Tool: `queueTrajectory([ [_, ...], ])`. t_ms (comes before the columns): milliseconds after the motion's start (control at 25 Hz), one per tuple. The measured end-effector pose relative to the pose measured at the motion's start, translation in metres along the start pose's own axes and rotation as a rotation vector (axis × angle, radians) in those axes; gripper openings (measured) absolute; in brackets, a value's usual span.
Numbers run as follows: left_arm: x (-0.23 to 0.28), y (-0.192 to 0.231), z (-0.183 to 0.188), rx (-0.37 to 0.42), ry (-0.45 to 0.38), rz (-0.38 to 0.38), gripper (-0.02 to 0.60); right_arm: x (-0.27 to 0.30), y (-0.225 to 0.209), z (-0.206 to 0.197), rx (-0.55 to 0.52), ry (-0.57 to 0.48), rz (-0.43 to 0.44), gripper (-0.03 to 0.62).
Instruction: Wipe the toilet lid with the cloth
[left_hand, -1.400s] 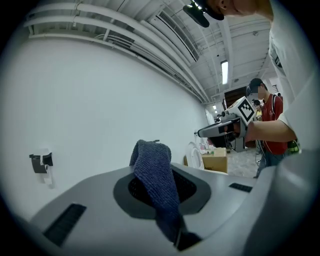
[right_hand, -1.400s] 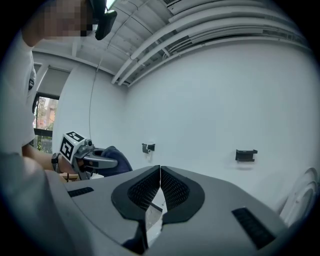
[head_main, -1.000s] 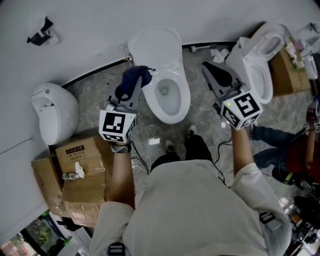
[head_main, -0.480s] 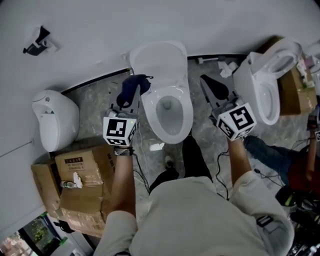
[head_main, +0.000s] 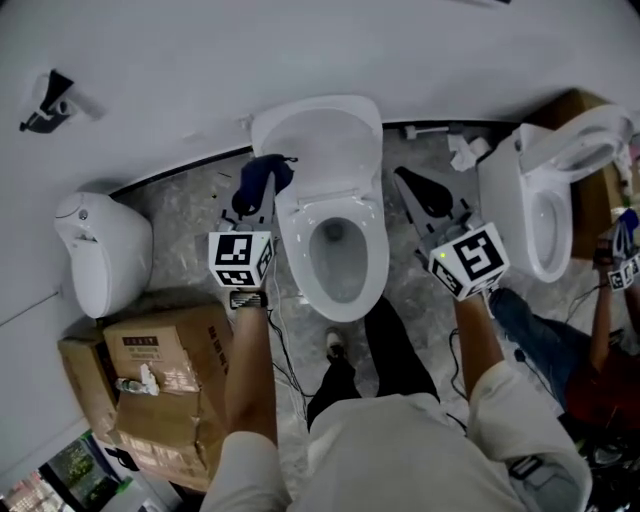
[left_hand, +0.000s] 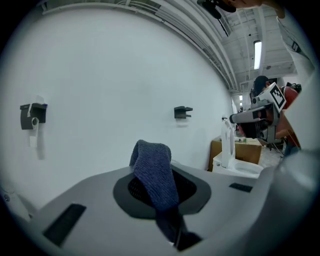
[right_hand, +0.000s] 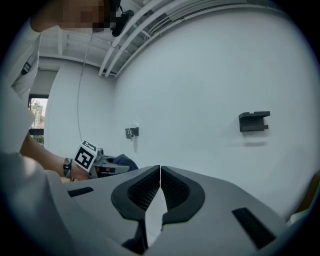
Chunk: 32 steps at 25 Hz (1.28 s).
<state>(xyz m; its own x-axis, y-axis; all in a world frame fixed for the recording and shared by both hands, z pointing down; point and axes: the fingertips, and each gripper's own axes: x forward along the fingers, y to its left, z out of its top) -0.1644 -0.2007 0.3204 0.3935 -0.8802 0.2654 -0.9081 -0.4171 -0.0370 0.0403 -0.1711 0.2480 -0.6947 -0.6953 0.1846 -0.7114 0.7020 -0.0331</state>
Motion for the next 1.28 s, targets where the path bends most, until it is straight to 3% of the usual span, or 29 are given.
queueTrajectory([
  [240,0.057,0.019,-0.047,0.02,0.08,0.014,0.041,0.014,-0.021,-0.031,0.019,0.035,0.001,0.029],
  [600,0.111,0.038,-0.08,0.004,0.122,0.064,0.043,0.018,-0.039,-0.059,0.054,0.066,0.005,0.029],
  [1040,0.14,0.037,-0.075,-0.08,0.098,0.093,0.043,0.022,-0.049,-0.066,0.053,0.083,-0.012,0.029],
  [1280,0.162,0.0,-0.066,0.002,0.086,0.015,0.044,0.014,-0.056,-0.071,0.059,0.086,-0.044,0.029],
])
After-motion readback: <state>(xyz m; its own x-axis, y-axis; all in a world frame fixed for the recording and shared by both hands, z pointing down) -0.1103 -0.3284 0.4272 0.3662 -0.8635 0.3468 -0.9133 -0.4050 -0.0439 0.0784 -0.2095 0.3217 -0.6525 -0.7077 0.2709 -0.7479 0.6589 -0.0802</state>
